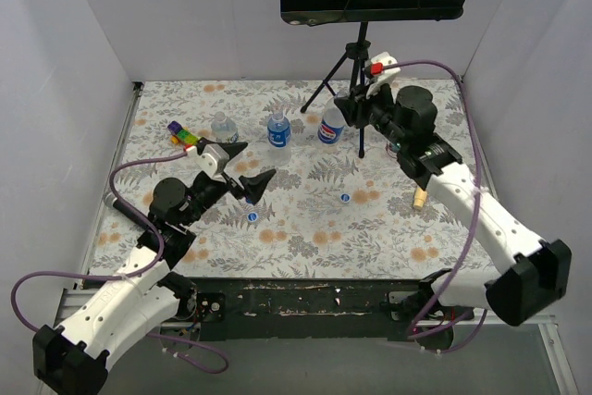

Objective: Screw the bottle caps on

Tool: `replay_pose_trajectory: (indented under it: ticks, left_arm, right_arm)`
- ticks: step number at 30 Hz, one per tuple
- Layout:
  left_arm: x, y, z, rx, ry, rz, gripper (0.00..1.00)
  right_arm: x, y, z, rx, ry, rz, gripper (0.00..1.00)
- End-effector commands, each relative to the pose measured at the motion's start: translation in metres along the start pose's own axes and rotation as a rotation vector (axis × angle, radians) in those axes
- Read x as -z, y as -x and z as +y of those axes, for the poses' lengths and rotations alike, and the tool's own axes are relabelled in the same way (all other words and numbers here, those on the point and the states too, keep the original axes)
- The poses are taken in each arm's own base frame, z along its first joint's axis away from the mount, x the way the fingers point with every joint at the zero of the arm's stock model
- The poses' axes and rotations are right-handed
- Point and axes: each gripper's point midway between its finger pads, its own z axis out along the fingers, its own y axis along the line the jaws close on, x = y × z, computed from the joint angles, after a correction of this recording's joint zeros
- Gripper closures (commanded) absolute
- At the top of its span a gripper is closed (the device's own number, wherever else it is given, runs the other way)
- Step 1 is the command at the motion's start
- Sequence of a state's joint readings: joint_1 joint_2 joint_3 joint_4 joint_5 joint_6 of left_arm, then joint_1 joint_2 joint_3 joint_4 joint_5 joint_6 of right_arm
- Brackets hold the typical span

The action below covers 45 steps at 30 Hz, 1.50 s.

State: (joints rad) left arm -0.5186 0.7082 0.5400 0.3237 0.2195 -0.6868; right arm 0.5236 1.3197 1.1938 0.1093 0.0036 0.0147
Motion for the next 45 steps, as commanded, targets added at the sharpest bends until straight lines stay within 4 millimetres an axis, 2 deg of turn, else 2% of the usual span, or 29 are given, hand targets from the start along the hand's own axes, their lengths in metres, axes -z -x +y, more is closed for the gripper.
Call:
replay_pose_trajectory:
  ticks: [1, 6, 11, 21, 32, 45]
  left_arm:
    - [0.006, 0.009, -0.050, -0.056, -0.303, -0.036, 0.02]
    - [0.013, 0.001, -0.076, -0.054, -0.472, -0.026, 0.02]
    - [0.011, -0.006, -0.085, -0.031, -0.511, -0.010, 0.02]
    - [0.006, -0.029, -0.101, -0.022, -0.554, 0.041, 0.02]
    - [0.004, -0.040, -0.111, -0.016, -0.570, 0.066, 0.02]
    - [0.000, -0.040, -0.114, 0.031, -0.576, 0.084, 0.20]
  right_arm:
    - [0.044, 0.018, 0.050, 0.019, 0.253, -0.031, 0.99]
    - [0.091, 0.026, 0.094, 0.032, 0.486, -0.060, 0.99]
    - [0.122, 0.035, 0.121, 0.021, 0.593, -0.107, 0.99]
    - [0.139, 0.037, 0.169, 0.017, 0.748, -0.131, 0.99]
    - [0.145, 0.048, 0.184, -0.003, 0.775, -0.181, 0.99]
    - [0.149, 0.050, 0.187, -0.006, 0.790, -0.203, 0.99]
